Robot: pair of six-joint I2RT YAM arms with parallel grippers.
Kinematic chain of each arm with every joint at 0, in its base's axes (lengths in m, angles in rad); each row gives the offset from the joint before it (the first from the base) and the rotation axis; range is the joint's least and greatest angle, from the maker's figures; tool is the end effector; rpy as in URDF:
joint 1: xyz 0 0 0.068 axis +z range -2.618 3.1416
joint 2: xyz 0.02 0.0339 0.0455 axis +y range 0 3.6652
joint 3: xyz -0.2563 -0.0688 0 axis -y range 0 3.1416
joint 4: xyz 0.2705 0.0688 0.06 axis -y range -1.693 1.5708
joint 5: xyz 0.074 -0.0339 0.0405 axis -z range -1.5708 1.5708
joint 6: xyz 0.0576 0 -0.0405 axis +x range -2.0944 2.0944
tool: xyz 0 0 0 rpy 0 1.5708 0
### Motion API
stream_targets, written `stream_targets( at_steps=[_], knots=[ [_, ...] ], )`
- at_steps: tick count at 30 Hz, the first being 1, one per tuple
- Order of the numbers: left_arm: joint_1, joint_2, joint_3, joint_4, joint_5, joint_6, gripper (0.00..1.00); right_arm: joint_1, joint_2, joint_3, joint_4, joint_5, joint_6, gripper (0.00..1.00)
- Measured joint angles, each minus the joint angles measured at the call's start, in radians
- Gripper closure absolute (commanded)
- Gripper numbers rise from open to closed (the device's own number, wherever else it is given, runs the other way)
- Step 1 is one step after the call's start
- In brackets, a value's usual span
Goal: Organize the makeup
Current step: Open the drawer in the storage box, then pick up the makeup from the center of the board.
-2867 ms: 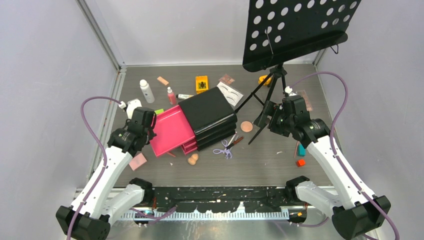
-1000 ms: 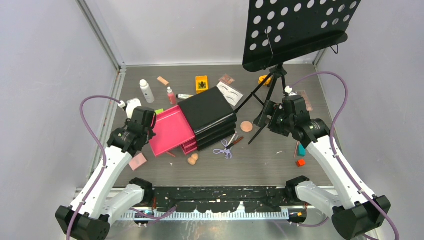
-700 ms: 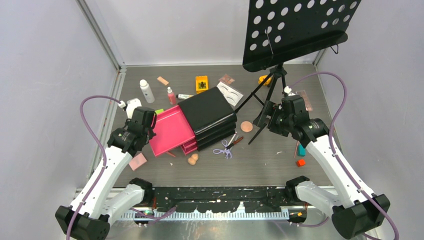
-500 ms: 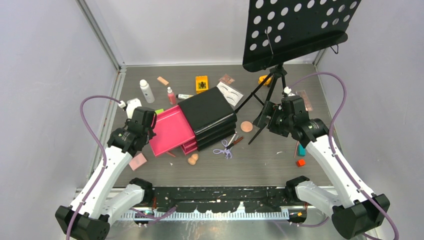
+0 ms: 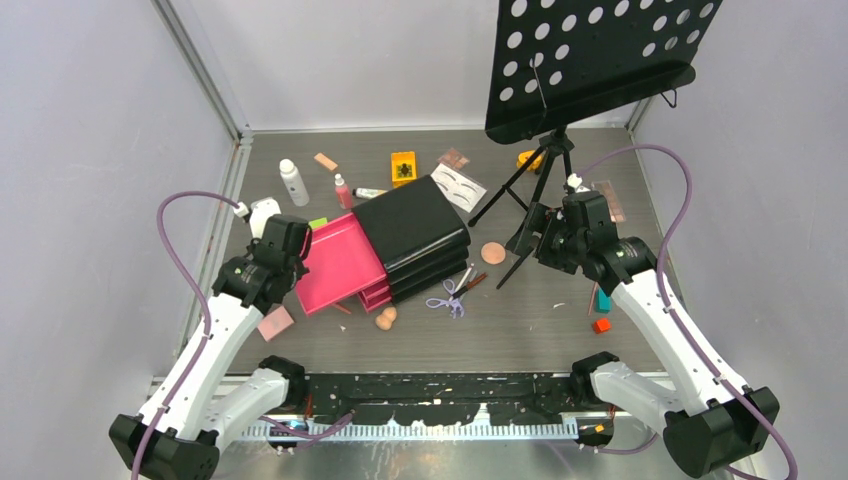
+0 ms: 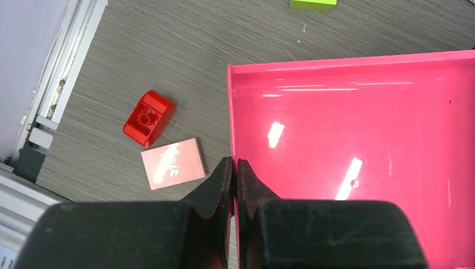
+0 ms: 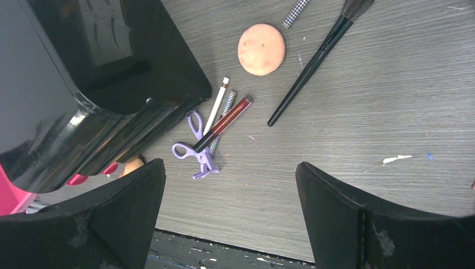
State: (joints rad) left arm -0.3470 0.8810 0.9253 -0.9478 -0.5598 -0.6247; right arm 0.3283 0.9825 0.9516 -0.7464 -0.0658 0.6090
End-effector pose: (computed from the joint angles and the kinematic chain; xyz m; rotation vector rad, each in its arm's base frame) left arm 0.1989 -0.0394 0.2867 -0.5446 2.2432 0.2121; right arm 0.2295 0.0822 0.2861 0.3042 2.3910 0.5268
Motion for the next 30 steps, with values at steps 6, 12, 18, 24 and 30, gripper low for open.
stream_targets(
  at_steps=[6,12,18,24,30],
  knots=[
    [0.000,0.000,0.001,0.000,0.003,0.002,1.00,0.000,0.000,-0.003,0.003,0.000,0.000,0.10],
    [0.000,0.005,0.001,0.009,0.012,0.005,1.00,0.000,0.000,-0.003,0.006,0.000,0.000,0.10],
    [0.000,0.031,0.001,0.014,0.015,0.005,0.99,0.000,0.000,-0.003,0.006,0.000,0.000,0.10],
    [0.000,0.026,0.000,0.013,0.015,0.006,0.75,0.000,0.000,-0.003,0.006,0.000,0.000,0.10],
    [0.000,-0.013,-0.008,0.013,0.015,0.003,0.66,0.000,0.000,-0.003,0.013,-0.003,0.000,0.10]
  ],
)
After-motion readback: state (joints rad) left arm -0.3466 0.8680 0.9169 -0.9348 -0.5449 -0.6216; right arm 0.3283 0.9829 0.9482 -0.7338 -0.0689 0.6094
